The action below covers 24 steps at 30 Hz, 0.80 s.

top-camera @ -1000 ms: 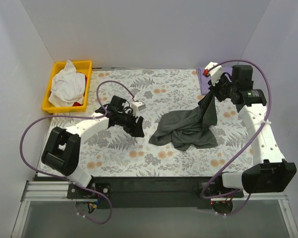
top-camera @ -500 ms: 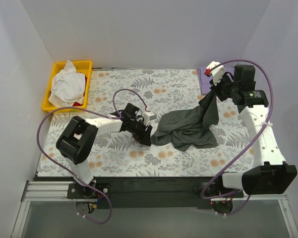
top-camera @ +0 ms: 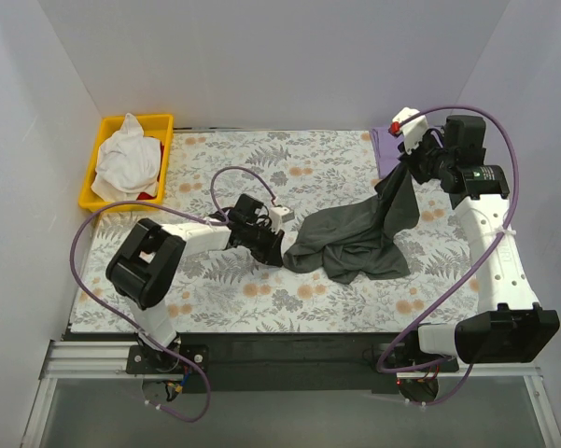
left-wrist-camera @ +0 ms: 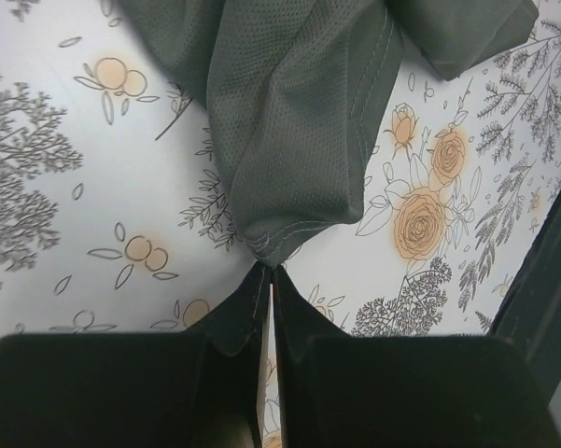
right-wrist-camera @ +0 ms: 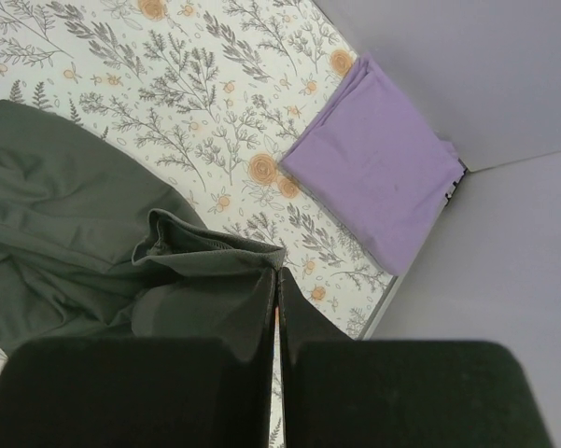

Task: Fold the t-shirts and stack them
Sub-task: Flatten the tshirt out

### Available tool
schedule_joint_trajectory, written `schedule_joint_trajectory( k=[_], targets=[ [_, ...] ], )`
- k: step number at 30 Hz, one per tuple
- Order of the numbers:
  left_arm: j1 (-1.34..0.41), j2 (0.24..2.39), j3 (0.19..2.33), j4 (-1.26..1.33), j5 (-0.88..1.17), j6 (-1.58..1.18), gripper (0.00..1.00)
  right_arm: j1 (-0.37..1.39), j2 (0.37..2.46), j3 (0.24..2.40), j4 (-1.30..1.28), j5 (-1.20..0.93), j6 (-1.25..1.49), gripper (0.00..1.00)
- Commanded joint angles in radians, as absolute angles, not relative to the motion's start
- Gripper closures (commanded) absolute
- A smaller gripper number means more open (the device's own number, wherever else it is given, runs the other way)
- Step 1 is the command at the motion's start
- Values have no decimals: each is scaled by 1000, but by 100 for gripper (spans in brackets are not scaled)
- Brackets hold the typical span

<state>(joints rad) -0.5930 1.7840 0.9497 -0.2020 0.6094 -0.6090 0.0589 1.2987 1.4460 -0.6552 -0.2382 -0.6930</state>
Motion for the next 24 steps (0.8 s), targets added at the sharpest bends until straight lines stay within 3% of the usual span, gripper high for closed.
schedule_joint_trajectory(
  k=[1,12,23,24],
  targets=[
    [-581,1658,940,-199,529,-588,100,54,1287,1496,-630,-239,-683,99],
    [-509,1441,945,-392,485,-474,100,54,1250,1522,-640,-273,-660,99],
    [-517,1528,908,-526,517,-350,100,54,1239,1485,-653,-314,-632,99],
    [-517,1529,907,-520,520,-350,91,54,1241,1488,-658,-316,-637,99]
  ],
)
